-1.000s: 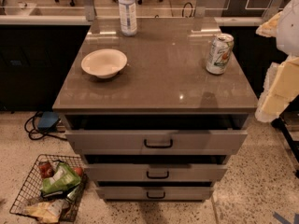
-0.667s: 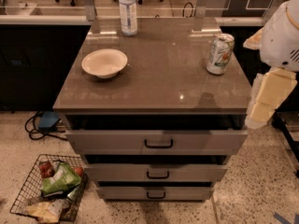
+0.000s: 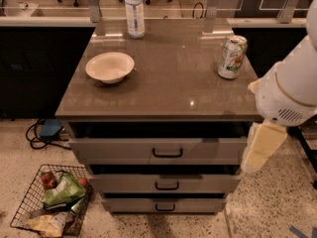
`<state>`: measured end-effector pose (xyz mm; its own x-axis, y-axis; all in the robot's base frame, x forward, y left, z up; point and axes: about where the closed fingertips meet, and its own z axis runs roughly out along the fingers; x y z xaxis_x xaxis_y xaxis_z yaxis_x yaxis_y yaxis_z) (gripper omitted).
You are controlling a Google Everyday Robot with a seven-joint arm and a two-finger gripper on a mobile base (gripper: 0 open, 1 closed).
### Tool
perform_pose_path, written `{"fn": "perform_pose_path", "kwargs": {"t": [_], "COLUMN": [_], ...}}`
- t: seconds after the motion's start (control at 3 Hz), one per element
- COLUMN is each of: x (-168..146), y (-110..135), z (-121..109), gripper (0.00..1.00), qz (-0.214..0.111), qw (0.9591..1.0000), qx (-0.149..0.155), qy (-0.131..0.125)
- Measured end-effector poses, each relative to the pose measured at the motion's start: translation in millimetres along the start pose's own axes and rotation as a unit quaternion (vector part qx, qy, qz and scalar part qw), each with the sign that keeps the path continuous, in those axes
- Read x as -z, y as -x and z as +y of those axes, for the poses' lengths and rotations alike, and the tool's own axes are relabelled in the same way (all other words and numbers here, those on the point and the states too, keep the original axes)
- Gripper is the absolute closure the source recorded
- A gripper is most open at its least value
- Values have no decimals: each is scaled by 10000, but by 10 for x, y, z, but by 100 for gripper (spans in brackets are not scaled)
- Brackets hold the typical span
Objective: Open bottom drawer
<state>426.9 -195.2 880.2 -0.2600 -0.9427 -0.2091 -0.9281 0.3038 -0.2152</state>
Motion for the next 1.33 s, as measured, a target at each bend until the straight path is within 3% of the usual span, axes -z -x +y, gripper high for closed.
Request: {"fn": "perform_pose_path", "kwargs": {"t": [0.33,0.67,1.0,1.33], "x": [-306,-629,-993,-1311], "y": [-93,-117,-67,-38], "z": [258,431,569,731], "gripper": [0,0,0,0], "qz": [-4,-4,54,297], "qw": [9999,10000,9992,9940], "qx": [-142,-3,242,504], "qy": [-46,-23,301,929]}}
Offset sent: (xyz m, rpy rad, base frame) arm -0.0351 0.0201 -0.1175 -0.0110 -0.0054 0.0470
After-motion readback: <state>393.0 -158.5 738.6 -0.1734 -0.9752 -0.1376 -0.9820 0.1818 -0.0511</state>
